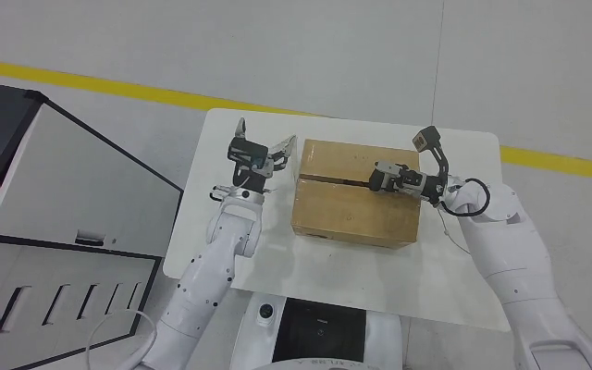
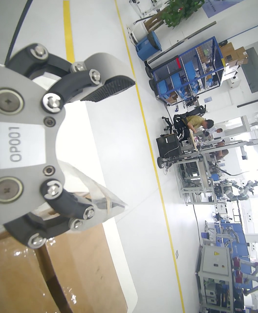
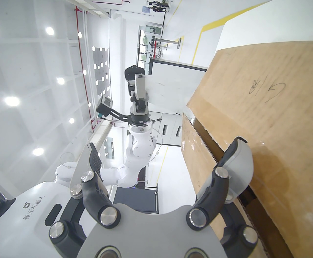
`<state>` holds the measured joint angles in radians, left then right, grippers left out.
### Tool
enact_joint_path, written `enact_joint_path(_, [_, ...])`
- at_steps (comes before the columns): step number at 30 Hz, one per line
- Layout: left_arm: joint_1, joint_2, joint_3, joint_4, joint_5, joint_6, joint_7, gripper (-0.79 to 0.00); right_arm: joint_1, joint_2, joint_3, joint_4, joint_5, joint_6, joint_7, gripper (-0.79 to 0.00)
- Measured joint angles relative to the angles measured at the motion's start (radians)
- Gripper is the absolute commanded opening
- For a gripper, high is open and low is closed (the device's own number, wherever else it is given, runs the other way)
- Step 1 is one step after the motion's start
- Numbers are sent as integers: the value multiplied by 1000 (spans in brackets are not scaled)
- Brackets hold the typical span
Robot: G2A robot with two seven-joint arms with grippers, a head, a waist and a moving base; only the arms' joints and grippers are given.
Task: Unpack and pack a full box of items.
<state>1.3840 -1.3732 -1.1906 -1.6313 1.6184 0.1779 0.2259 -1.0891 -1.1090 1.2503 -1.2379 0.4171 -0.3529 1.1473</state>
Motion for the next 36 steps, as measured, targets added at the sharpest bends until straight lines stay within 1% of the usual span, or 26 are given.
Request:
enact_joint_path(5, [-13,-7,53,-66,56,5,-30,0,0,0,0,0,0,0,0,0])
enact_joint_path(9, [-8,-13,100,-108,99,9,-52,0,0,0,0,0,0,0,0,0])
enact_joint_path(16, [5,-14,133,-119,120,-53,-72,0,0,0,0,0,0,0,0,0])
enact_joint_path(19, [1,-18,158,-108,115,-69,-83,0,0,0,0,0,0,0,0,0])
enact_joint_path(21, [-8,-20,159,-96,109,-71,-85,0,0,0,0,0,0,0,0,0])
enact_joint_path(25, [-21,-18,125,-84,98,-72,-87,0,0,0,0,0,0,0,0,0])
enact_joint_path(29, [-25,-11,58,-75,92,-69,-82,0,0,0,0,0,0,0,0,0])
enact_joint_path(32, [-2,0,-11,-94,92,-78,-75,0,0,0,0,0,0,0,0,0])
enact_joint_path(33, [13,6,-46,-109,93,-86,-70,0,0,0,0,0,0,0,0,0])
enact_joint_path(35, [34,14,-100,-130,82,-113,-64,0,0,0,0,0,0,0,0,0])
enact_joint_path(36, [43,19,-130,-140,73,-142,-61,0,-1,1,6,-6,0,-1,-8,0])
